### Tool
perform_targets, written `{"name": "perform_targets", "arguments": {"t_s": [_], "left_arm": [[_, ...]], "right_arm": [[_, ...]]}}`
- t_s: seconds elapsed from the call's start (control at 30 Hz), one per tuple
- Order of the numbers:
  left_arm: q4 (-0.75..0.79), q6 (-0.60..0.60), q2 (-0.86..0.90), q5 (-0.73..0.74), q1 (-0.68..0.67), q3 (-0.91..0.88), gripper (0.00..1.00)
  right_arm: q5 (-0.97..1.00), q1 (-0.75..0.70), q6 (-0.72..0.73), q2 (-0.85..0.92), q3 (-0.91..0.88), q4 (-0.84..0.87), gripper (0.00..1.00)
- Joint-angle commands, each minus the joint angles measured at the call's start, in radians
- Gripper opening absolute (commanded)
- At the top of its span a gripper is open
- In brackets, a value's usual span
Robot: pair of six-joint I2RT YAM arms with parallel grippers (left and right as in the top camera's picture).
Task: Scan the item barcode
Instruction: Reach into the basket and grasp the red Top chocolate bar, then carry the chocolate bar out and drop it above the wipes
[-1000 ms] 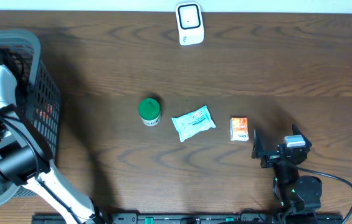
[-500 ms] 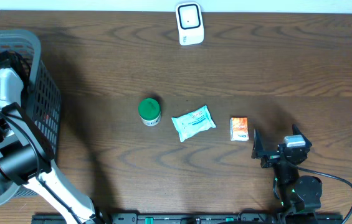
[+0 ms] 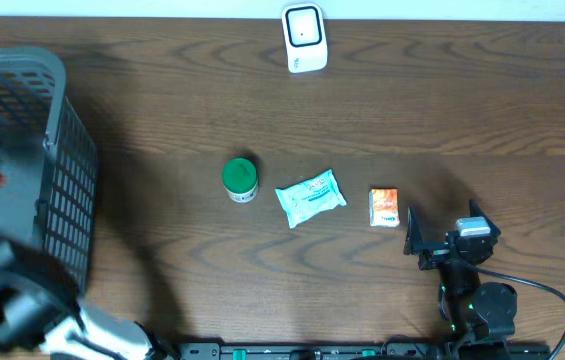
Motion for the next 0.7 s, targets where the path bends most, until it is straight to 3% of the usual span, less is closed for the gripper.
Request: {"name": "perform_targets", "arguments": {"t_s": [0.0, 0.17, 0.3, 0.4, 0.57, 0.67], "left_arm": [[-0.013, -0.031, -0.222, 0.198, 0.014, 0.037, 0.07], [-0.013, -0.030, -0.414, 0.294, -0.095, 0.037, 0.07], [-0.012, -0.031, -0.524, 0.296, -0.388, 0.037, 0.07], [-0.003, -0.034, -0.513, 0.240, -0.660, 0.031, 0.07], [0.000, -0.042, -0.413, 0.138, -0.959, 0.002, 0.07], [0.015, -0.042, -0.330, 0.093, -1.073, 0.002, 0.07]], "right_arm": [[0.009, 0.003, 0.014, -0.003, -0.001, -0.005, 0.99], [0.009, 0.003, 0.014, -0.003, -0.001, -0.005, 0.99], [0.009, 0.003, 0.014, -0.003, -0.001, -0.005, 0.99], [0.009, 0.003, 0.014, -0.003, -0.001, -0.005, 0.99], [0.009, 0.003, 0.014, -0.003, -0.001, -0.005, 0.99], [0.009, 0.003, 0.014, -0.003, -0.001, -0.005, 0.99]]}}
